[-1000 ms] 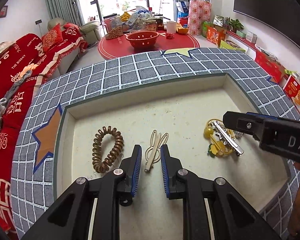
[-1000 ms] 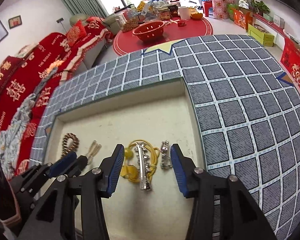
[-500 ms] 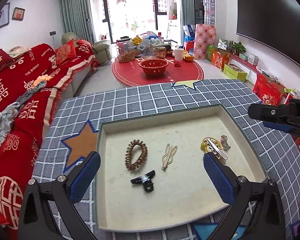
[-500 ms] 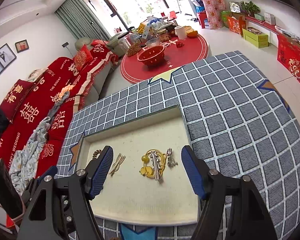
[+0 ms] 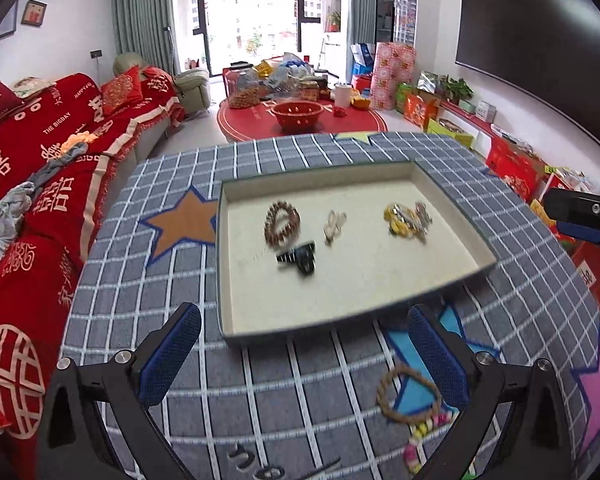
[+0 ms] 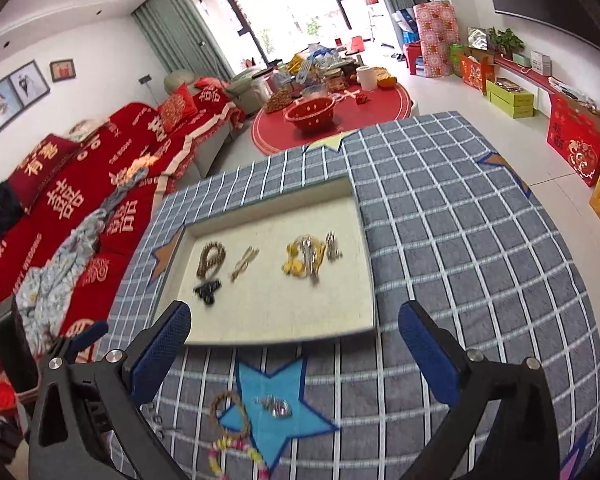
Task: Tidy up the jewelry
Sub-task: 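Withdraw both tools from the tray toward the remaining jewelry, then grasp the green bangle with the right tool and lift it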
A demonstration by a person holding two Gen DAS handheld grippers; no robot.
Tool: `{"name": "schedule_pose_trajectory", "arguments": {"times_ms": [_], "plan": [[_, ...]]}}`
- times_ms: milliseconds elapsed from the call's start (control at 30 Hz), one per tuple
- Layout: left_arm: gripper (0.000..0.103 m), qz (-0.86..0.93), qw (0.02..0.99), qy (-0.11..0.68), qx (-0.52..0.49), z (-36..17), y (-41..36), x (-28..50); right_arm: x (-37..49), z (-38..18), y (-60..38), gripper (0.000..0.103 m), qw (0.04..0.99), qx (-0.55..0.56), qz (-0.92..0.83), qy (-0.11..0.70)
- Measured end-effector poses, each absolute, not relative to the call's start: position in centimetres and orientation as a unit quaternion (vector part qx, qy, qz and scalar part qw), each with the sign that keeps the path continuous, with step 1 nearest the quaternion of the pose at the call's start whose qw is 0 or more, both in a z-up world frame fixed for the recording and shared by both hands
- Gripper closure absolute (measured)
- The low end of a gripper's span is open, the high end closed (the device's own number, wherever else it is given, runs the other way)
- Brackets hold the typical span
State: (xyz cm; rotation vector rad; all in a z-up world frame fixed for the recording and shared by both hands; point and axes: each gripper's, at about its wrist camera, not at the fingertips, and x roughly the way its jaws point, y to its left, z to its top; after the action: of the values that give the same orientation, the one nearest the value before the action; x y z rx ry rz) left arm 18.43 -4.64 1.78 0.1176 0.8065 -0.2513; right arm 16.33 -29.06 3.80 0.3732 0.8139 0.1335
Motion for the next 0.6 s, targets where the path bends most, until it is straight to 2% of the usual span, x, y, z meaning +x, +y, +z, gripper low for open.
{"name": "schedule_pose_trajectory", "arguments": {"times_ms": [600], "plan": [[0.000, -0.112, 0.884, 0.452, 0.044, -4.0, -4.1, 15.3, 4.6, -3.6, -22.6, 0.000, 0.859, 0.101, 0.084, 0.495]]}}
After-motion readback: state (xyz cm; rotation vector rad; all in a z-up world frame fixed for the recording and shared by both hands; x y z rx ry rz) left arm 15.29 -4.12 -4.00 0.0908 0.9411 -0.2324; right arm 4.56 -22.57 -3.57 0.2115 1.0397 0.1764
